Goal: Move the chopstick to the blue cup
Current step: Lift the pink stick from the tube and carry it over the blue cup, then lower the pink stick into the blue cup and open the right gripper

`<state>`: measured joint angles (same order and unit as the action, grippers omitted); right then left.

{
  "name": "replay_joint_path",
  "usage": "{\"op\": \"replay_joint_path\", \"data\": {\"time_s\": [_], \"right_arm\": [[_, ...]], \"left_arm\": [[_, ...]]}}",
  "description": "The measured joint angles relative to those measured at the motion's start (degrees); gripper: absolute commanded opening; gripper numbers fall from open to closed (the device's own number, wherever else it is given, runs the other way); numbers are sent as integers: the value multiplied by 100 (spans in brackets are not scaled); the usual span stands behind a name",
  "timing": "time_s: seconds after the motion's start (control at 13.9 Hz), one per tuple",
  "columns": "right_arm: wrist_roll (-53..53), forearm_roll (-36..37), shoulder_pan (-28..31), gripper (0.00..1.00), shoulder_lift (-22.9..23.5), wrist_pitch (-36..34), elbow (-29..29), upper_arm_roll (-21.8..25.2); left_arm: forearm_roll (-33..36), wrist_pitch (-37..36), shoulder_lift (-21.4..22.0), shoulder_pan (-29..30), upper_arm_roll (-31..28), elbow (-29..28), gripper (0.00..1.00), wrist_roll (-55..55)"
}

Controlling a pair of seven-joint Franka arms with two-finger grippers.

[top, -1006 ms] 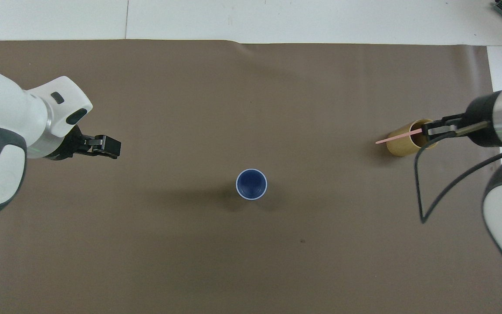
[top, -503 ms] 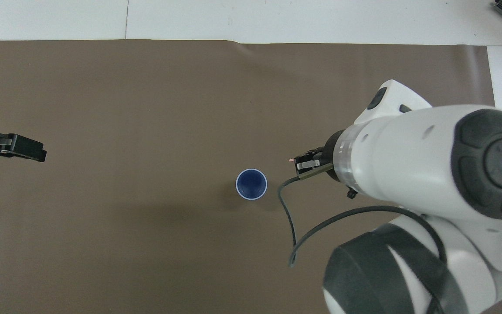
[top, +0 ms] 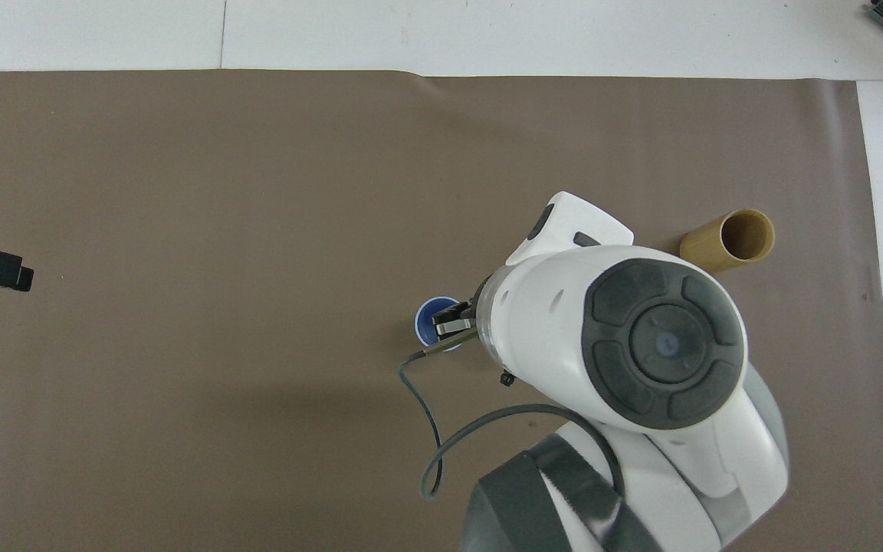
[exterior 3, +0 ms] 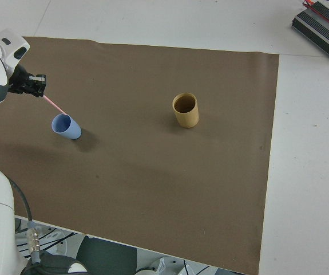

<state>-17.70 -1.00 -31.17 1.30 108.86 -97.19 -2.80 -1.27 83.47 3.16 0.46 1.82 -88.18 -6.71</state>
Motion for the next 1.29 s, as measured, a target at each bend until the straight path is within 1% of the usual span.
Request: {"op": "replay_joint_path", "data": {"time_s": [0.22, 0.5, 0.57, 0.72, 0.79, 0.86, 0.93, 1.01, 1.15, 1.22, 1.29], "right_arm": [[-9, 0, -127, 0, 3, 104, -253, 0], [-8, 0, -147, 0, 28, 808, -691, 7], [6, 0, -147, 1, 56, 923, -760, 8], [37, 0, -148, 7, 130, 972, -836, 8], [67, 0, -148, 13, 149, 972, -865, 8], [121, 0, -148, 22, 157, 973, -894, 8], [162, 0, -148, 35, 157, 974, -923, 9], [181, -1, -147, 41, 157, 975, -937, 12], [184, -2, -146, 47, 157, 975, -942, 18], [184, -2, -145, 62, 157, 977, -942, 21], [188, -2, -145, 70, 157, 984, -942, 22]], "left_arm": [[-1, 88, 3, 28, -16, -140, 100, 0], [-3, 98, 3, 28, 12, -154, 100, 8], [-3, 98, 3, 28, 21, -155, 100, 12], [-3, 96, 3, 28, 25, -158, 100, 13], [-3, 96, 3, 28, 25, -159, 100, 13], [-3, 96, 3, 28, 25, -159, 100, 13], [-3, 96, 3, 28, 25, -160, 100, 13], [-3, 96, 3, 28, 26, -160, 100, 13], [-3, 96, 3, 28, 30, -159, 100, 13], [-3, 96, 3, 28, 32, -159, 100, 13], [-3, 96, 3, 28, 32, -159, 100, 13]]}}
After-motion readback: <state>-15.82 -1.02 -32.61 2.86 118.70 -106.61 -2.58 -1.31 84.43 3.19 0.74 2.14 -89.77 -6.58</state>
